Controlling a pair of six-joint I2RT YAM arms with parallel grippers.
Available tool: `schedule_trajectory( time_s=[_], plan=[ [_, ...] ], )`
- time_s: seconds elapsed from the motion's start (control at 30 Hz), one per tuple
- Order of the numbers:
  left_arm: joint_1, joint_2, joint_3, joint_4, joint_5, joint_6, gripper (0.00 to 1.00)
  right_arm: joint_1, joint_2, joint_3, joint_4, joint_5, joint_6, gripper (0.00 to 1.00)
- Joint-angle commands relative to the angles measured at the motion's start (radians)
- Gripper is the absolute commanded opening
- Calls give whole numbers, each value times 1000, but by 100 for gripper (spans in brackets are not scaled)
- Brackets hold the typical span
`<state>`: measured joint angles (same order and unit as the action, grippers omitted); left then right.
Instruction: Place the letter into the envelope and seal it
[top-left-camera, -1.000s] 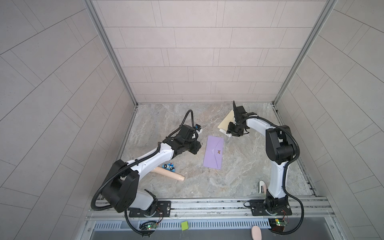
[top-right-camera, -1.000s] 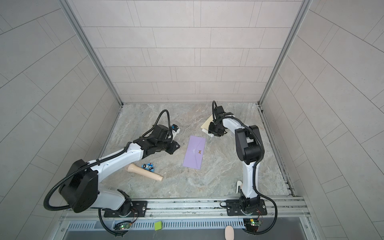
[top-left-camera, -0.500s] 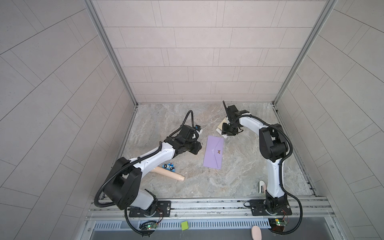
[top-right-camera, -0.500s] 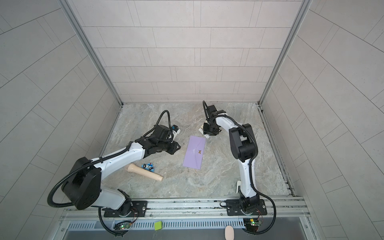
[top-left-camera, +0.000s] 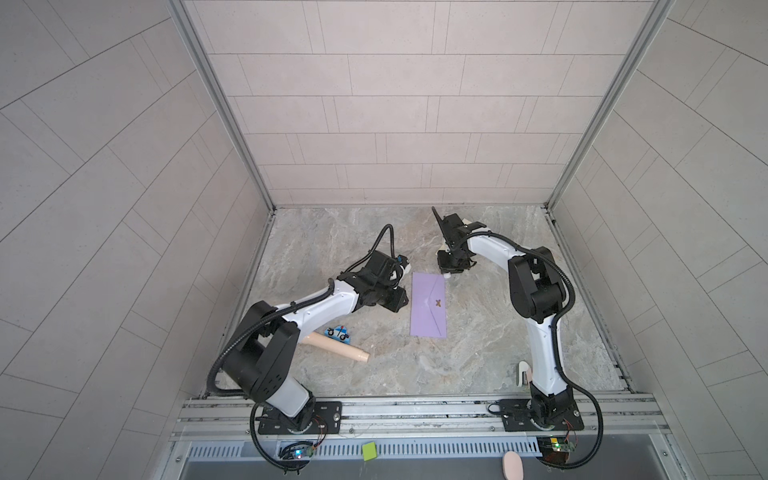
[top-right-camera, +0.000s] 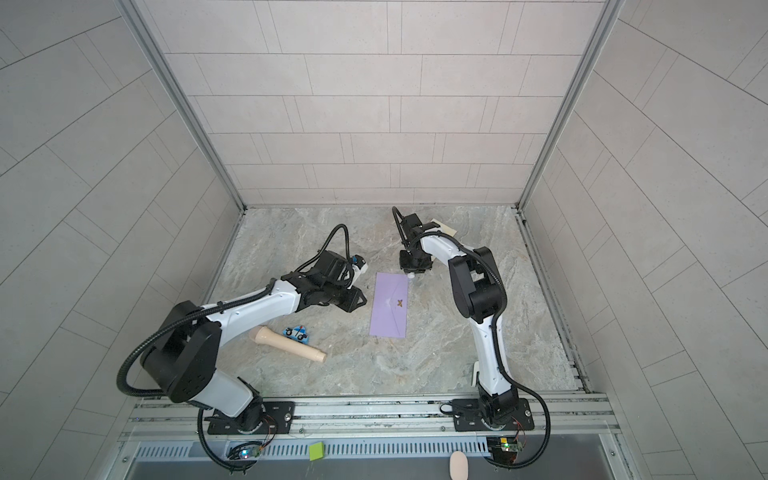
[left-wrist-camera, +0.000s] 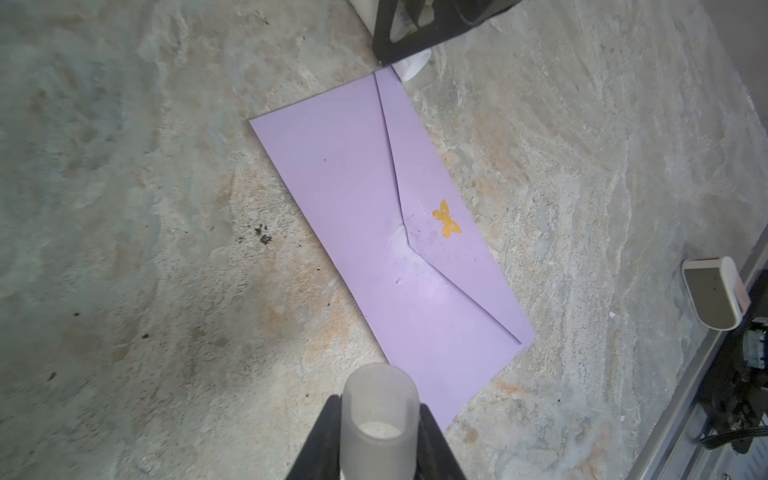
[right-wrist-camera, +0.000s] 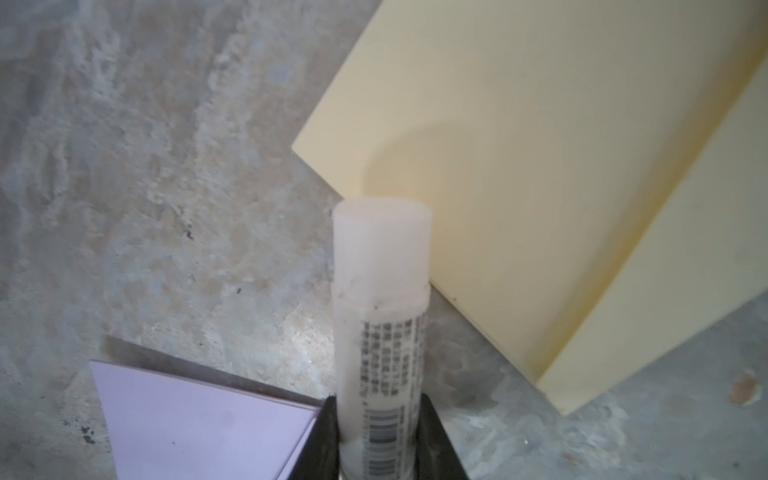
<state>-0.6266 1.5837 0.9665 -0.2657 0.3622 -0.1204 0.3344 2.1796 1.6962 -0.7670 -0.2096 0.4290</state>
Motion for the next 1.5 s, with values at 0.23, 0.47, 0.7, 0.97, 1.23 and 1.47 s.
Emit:
schedule_trajectory(
  time_s=[0.23,0.47,0.7,0.97,1.23,1.47],
  plan=[
    [-138,182,178,-123,-81,164,27,-52,-353,-207,83,-17,124,16],
    [-194,315,265,-194,-178,181,28,-111,-527,-427,145,-83,169,16],
    [-197,317,274,-177,-161,160,58,-119,-635,-544,152,-85,173,16],
    [-176,246,284,-169,-60,144,65,-119,-691,-616,190,-134,154,16],
    [-39,113,307,-38,237,-68,71,-118,-776,-666,263,-283,96,16],
    [57,165,300,251,506,-427,80,-39,-813,-669,348,-482,47,15]
  ],
)
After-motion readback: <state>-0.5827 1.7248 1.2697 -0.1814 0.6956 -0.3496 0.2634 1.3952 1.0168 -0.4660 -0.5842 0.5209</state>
